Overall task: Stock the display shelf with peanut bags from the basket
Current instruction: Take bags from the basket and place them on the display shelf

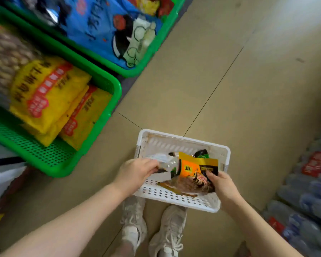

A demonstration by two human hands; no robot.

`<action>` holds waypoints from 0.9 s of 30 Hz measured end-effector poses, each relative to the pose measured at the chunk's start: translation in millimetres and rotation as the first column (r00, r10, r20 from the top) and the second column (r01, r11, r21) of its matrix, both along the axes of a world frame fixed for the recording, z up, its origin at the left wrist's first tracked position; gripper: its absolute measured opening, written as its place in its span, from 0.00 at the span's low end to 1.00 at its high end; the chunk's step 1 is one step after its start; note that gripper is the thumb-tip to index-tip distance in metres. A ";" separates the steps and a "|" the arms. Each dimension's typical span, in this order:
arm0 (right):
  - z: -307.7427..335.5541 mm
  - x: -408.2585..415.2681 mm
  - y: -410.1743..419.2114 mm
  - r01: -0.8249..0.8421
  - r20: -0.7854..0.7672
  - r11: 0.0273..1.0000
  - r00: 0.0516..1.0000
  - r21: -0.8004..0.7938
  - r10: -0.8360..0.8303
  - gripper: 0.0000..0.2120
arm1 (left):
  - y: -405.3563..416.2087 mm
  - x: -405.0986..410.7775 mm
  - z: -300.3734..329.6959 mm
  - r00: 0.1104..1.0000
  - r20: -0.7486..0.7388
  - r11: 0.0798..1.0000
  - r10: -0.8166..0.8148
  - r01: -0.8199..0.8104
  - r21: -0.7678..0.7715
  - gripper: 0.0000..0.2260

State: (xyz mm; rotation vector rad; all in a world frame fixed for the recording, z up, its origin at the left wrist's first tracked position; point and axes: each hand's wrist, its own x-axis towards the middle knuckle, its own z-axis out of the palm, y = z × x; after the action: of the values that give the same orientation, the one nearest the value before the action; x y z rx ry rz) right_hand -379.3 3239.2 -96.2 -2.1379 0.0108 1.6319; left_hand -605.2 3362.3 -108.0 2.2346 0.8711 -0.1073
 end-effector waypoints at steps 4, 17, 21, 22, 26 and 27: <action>114.4 4.3 18.7 -0.229 0.226 0.968 0.953 0.104 0.201 0.10 | 6.0 -18.4 115.7 0.997 0.069 0.988 0.040 -0.050 0.149 0.05; 500.5 -113.4 111.9 -0.428 0.314 0.617 0.904 0.661 0.291 0.10 | -27.2 -149.4 497.0 0.877 0.247 0.631 0.412 -0.470 0.617 0.06; 571.7 -181.1 141.4 -0.420 0.259 0.461 0.891 0.782 0.372 0.12 | -44.5 -221.1 586.8 0.808 0.341 0.419 0.481 -0.553 0.720 0.03; 589.9 -201.5 149.6 -0.420 0.266 0.410 0.885 0.810 0.382 0.13 | -50.4 -239.1 609.1 0.807 0.337 0.381 0.486 -0.542 0.749 0.02; 667.9 -288.9 174.0 -0.363 0.244 0.224 0.871 0.904 0.426 0.09 | -61.4 -319.5 692.3 0.754 0.269 0.123 0.599 -0.418 0.900 0.08; 684.3 -310.2 178.5 -0.344 0.239 0.177 0.866 0.922 0.439 0.09 | -63.1 -336.6 712.9 0.742 0.243 0.091 0.625 -0.378 0.921 0.09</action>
State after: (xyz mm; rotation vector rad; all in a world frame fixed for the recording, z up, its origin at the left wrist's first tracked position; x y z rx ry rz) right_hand -689.5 3417.7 588.1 -1.0724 -1.3046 1.3288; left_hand -941.8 3299.2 604.9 2.7506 2.3090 0.7520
